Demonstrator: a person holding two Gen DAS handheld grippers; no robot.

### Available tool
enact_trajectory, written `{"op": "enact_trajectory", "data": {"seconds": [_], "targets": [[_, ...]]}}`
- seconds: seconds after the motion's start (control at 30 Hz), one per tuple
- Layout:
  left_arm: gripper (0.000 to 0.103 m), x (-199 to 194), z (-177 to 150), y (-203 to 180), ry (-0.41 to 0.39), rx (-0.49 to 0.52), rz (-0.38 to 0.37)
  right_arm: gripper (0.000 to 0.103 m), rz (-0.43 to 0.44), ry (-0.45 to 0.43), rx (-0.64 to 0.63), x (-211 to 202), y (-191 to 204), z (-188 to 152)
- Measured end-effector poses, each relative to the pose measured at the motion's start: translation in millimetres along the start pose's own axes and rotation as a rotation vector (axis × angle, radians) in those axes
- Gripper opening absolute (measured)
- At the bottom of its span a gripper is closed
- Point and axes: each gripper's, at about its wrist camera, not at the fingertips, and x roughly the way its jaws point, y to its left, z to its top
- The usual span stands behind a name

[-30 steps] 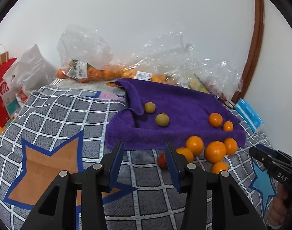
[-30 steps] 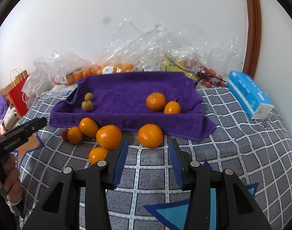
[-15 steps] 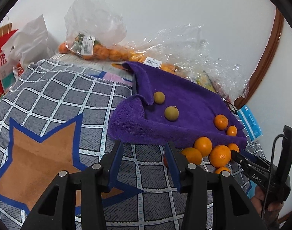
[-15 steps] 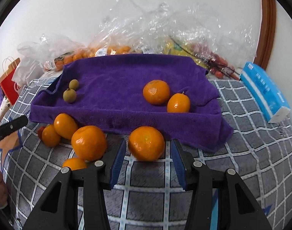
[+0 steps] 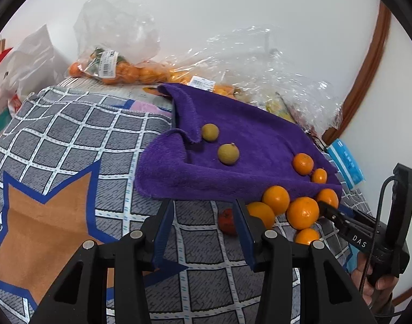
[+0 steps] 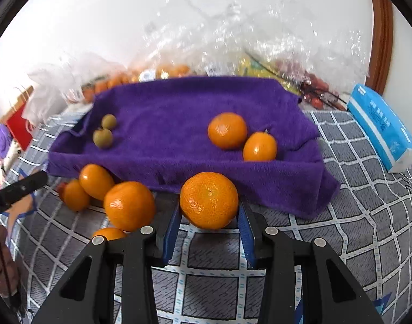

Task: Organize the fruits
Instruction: 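Lower the right gripper around a large orange while the left approaches a red fruit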

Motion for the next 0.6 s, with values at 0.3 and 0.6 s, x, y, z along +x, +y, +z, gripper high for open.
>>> {"op": "enact_trajectory", "data": {"seconds": [0.3, 0.6], "targets": [[0.043, 8, -6, -17, 0.052, 0.074, -0.04, 0.04, 0.037, -0.045, -0.004, -11, 1, -1], [0.034, 20, -10, -31, 0.131, 0.145, 0.026, 0.04, 0.058, -0.055, -0.034, -17, 7, -5]]}}
